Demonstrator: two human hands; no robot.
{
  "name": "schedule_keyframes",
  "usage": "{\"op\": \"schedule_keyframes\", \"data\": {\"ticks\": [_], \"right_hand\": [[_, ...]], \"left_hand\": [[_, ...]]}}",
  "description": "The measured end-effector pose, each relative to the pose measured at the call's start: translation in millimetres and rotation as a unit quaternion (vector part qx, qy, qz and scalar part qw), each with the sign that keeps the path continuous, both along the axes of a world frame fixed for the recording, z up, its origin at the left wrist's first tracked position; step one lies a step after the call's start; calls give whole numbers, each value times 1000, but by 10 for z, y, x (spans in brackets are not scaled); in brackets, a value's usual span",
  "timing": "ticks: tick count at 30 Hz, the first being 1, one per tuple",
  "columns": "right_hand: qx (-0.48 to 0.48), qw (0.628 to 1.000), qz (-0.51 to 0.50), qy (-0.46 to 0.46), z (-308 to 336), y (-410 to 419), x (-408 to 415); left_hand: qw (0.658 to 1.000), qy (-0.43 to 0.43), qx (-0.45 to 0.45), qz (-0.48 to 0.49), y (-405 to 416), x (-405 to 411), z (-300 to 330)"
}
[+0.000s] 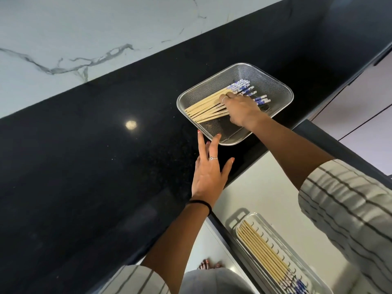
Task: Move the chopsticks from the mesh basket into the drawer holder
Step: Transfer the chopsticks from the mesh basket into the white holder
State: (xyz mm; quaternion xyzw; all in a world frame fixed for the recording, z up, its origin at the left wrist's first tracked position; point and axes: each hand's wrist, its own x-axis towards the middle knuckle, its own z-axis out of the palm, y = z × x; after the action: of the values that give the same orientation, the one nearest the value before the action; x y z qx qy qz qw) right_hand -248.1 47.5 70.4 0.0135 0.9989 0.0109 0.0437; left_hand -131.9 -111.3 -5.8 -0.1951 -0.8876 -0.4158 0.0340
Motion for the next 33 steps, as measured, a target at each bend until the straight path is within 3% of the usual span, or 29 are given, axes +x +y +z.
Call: {"op": "schedule_keyframes", "data": {"ticks": [10, 18, 27, 33], "right_hand": [[93, 995, 46, -6, 20, 19, -12], [77, 995, 62, 25, 164, 149, 100], [-7, 989, 29, 147, 775, 194, 516], [-207, 949, -7, 237, 1015, 327, 1081]], "left_hand": [[1000, -1, -4, 6, 8, -14, -6], [1000, -3, -4, 5, 13, -12, 13], [1000, -21, -5, 7, 10, 5, 56], [999, -17, 26, -9, -9, 6, 44]]}}
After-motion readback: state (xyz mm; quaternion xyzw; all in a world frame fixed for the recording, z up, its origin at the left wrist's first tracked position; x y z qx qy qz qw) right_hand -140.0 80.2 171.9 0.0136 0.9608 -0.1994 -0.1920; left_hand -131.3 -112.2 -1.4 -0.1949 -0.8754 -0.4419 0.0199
